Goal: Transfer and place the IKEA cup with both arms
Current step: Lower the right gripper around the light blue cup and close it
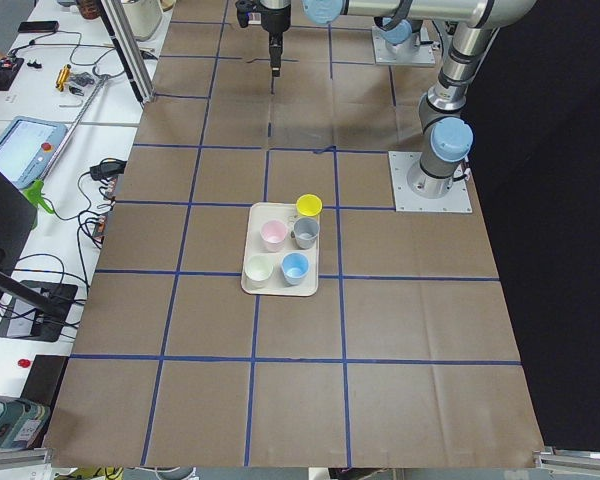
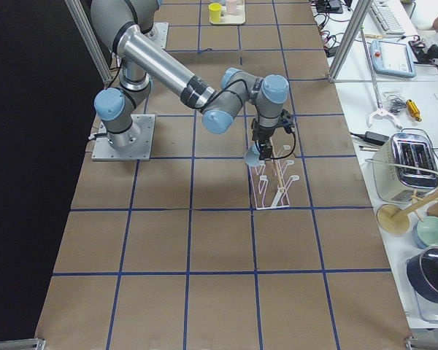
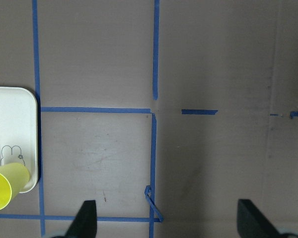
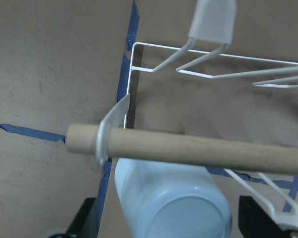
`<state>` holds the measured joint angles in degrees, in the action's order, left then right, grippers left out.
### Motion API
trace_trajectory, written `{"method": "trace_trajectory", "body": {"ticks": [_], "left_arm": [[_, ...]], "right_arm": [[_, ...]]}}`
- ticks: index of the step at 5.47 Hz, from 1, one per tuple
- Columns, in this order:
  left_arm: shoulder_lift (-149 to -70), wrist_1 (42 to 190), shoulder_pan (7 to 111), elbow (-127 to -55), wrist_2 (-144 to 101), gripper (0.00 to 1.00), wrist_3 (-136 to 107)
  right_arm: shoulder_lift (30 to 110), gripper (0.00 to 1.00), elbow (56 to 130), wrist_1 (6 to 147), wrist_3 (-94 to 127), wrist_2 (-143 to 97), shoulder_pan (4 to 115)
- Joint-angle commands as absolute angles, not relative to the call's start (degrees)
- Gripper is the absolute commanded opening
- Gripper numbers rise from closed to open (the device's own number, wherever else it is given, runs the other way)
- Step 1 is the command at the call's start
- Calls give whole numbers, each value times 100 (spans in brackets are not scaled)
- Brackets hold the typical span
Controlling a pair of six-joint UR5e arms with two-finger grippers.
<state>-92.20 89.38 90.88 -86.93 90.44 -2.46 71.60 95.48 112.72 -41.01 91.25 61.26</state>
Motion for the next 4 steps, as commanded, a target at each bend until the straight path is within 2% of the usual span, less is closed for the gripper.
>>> {"method": "trace_trajectory", "body": {"ticks": [1, 2, 3, 4], "left_arm": [[-9220, 8938, 9088, -8692, 9044, 99, -237], [-9220, 8938, 9088, -8692, 9044, 99, -237], [-9220, 8938, 9088, -8692, 9044, 99, -237], [-9220, 8938, 9088, -8692, 9044, 99, -237]], "right_arm": [[7119, 100, 9571, 11276, -4043, 9088, 6126], [7137, 100, 9563, 11276, -4034, 9105, 6126], [7128, 95, 9554, 11276, -4017, 9166, 6126], [7137, 83, 9562, 11233, -4017, 9176, 6126]]}}
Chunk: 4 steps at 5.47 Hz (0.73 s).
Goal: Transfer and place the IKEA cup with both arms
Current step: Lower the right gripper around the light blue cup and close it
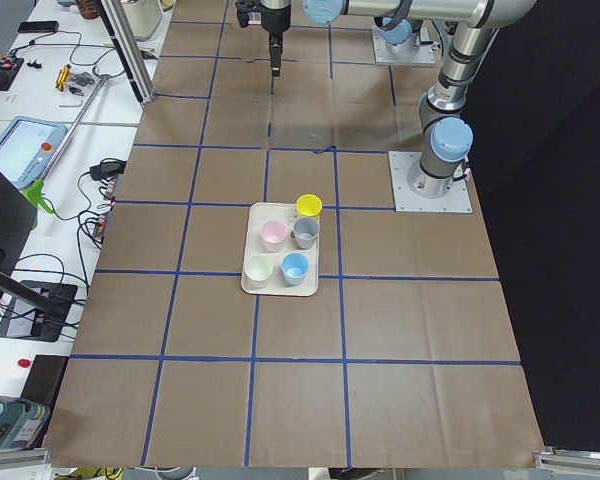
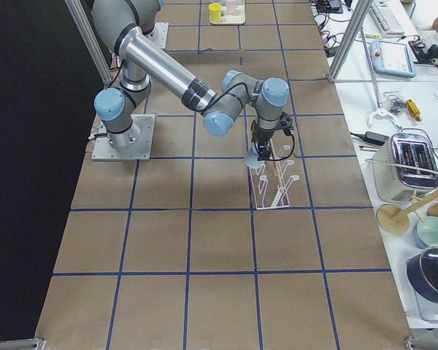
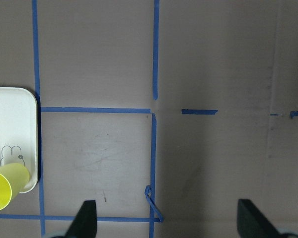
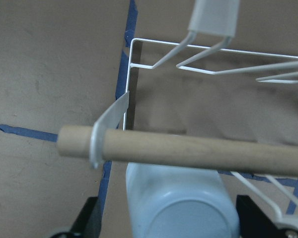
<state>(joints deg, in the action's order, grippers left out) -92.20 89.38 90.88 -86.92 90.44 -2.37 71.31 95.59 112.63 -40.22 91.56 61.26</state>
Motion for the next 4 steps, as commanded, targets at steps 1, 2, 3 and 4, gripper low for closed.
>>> {"method": "trace_trajectory", "body": {"ticks": [1, 2, 3, 4], "left_arm": [[-9220, 8938, 9088, -8692, 9044, 99, -229], [-9220, 8938, 9088, -8692, 9044, 99, -229], [-9220, 8938, 9088, -8692, 9044, 99, -229], [-9220, 8938, 9088, -8692, 9044, 99, -237]], "right_arm": [[7163, 69, 9562, 11206, -4017, 9184, 6126], [7180, 51, 9554, 11189, -3956, 9350, 6126], [7198, 46, 9510, 11171, -3912, 9360, 6126], [7207, 46, 9423, 11162, -3911, 9343, 6126]]}}
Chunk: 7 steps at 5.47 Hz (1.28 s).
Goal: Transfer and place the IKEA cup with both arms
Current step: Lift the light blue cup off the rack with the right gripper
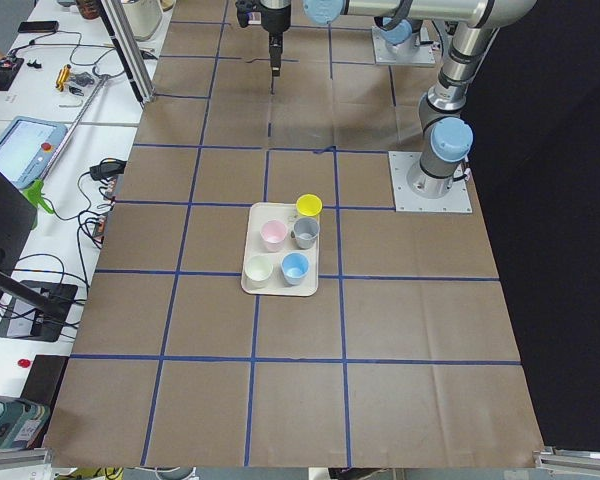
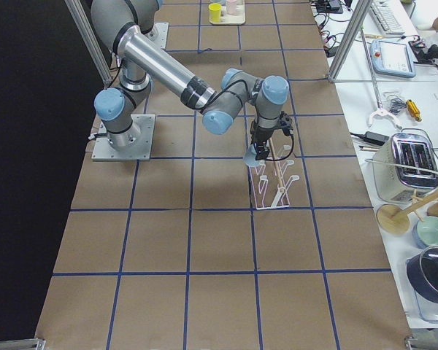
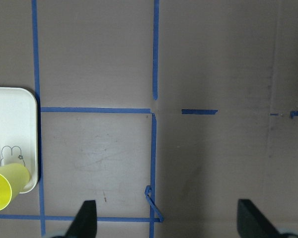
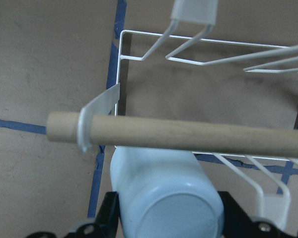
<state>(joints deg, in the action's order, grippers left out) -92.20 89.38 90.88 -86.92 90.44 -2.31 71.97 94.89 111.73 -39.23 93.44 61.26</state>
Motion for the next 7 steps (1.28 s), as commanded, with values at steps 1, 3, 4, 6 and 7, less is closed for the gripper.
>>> {"method": "trace_trajectory", "body": {"ticks": [1, 3, 4, 6, 7], "left_arm": [[-9220, 8938, 9088, -8692, 9044, 99, -237], [-9220, 8938, 9088, -8692, 9044, 99, -237], [-9220, 8938, 9088, -8692, 9044, 99, -237], [-9220, 8938, 9079, -8692, 9044, 99, -237], [-9220, 8938, 9079, -8692, 9044, 99, -237]], "right_arm": [[7320, 46, 9170, 10953, -3885, 9325, 6126], [7593, 46, 8782, 10259, -3683, 9264, 6144], [7820, 46, 8772, 10187, -3700, 9264, 6170], [8269, 46, 8597, 10003, -3718, 9124, 6554], [8410, 46, 8500, 9584, -3648, 8149, 6678]]}}
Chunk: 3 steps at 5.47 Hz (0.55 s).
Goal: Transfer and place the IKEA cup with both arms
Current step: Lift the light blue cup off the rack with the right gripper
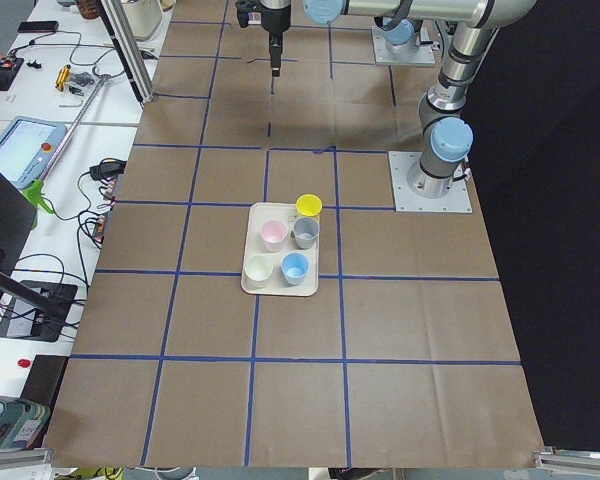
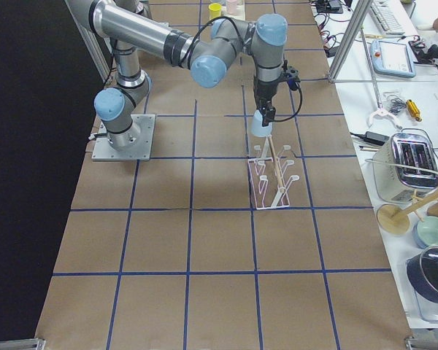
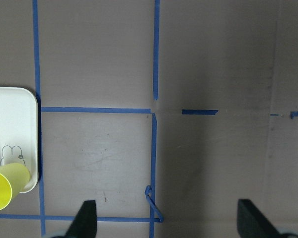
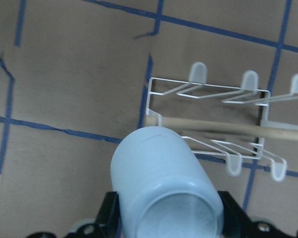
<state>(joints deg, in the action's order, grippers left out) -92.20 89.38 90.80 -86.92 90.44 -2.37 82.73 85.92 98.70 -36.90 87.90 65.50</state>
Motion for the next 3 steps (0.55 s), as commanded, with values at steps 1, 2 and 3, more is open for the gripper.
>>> {"method": "trace_trajectory", "body": {"ticks": [1, 2, 3], "left_arm": [[-9220, 8938, 9088, -8692, 9044, 99, -237], [-9220, 8938, 9079, -8692, 9044, 99, -237], [-9220, 8938, 9088, -8692, 9044, 99, -237]], "right_arm": [[8472, 46, 8543, 9110, -3439, 6868, 6697], [8412, 44, 8569, 8053, -3393, 5672, 6697], [8385, 44, 8735, 6981, -3471, 4616, 6723]]}}
